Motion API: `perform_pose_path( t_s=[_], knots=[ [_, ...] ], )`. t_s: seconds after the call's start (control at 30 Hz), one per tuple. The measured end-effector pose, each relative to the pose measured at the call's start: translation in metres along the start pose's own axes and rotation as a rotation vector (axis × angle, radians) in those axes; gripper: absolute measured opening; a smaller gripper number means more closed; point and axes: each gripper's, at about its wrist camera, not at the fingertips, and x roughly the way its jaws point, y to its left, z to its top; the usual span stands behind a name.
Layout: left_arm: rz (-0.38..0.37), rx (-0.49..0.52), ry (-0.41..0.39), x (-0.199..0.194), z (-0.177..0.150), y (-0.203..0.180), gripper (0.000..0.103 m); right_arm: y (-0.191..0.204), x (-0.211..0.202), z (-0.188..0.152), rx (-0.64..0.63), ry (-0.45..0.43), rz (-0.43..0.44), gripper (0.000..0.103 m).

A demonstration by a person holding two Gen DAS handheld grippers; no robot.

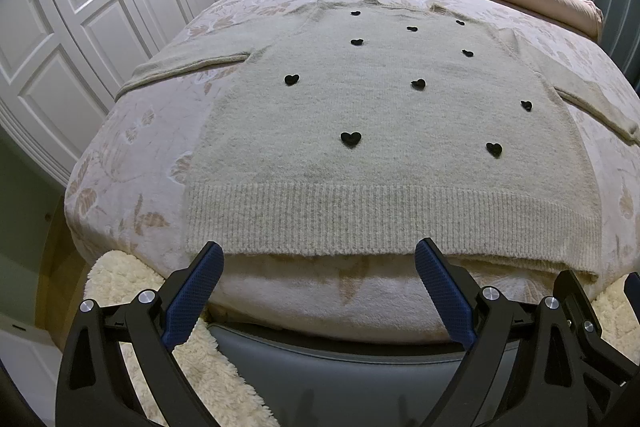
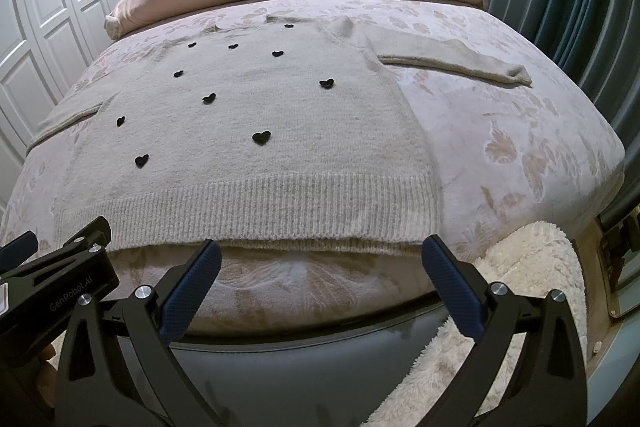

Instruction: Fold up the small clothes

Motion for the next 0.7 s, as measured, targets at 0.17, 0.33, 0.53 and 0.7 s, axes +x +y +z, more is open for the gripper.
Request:
perform_pose_path(
  t_s=[0.17, 0.33, 0.53, 0.7],
  knots=[
    [0.000, 0.000, 0.001, 0.000, -0.001, 0.000, 0.093, 0.000, 0.000, 0.002, 0.000, 0.001, 0.000, 0.098],
    [0.000, 0.000, 0.001, 0.000, 0.000, 0.000, 0.093, 0.001, 0.000, 0.000, 0.002, 0.002, 0.001, 0.098],
    [0.001, 0.002, 0.004, 0.001, 0.000, 0.000, 0.093, 0.000, 0.002, -0.005, 0.001, 0.006, 0.002, 0.098],
    [-0.003, 0.006, 0.030, 0.010, 0.000, -0.001, 0.093, 0.000, 0.014, -0.009, -0.006, 0.032, 0.009, 0.098]
  ],
)
